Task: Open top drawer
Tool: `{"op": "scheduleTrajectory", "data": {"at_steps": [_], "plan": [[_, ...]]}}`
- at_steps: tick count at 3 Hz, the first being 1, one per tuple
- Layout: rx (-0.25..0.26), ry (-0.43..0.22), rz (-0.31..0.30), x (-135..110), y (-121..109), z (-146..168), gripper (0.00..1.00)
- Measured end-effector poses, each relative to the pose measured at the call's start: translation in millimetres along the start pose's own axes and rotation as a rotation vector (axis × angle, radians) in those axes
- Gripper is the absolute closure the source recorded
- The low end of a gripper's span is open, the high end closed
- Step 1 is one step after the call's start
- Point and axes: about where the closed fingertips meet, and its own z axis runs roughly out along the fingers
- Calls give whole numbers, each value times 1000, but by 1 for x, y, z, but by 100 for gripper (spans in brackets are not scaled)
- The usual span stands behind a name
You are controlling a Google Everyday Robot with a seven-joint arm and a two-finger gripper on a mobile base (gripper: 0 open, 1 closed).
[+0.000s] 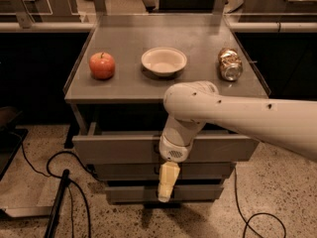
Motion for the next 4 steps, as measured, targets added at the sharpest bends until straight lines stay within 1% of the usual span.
{"op": "scheduleTrajectory", "data": {"at_steps": [1,2,3,4], "plan": [[-49,36,0,5,4,15,0],[-93,54,25,15,18,17,0],[-94,55,26,14,19,15,0],[-122,58,53,30,49,1,0]]}}
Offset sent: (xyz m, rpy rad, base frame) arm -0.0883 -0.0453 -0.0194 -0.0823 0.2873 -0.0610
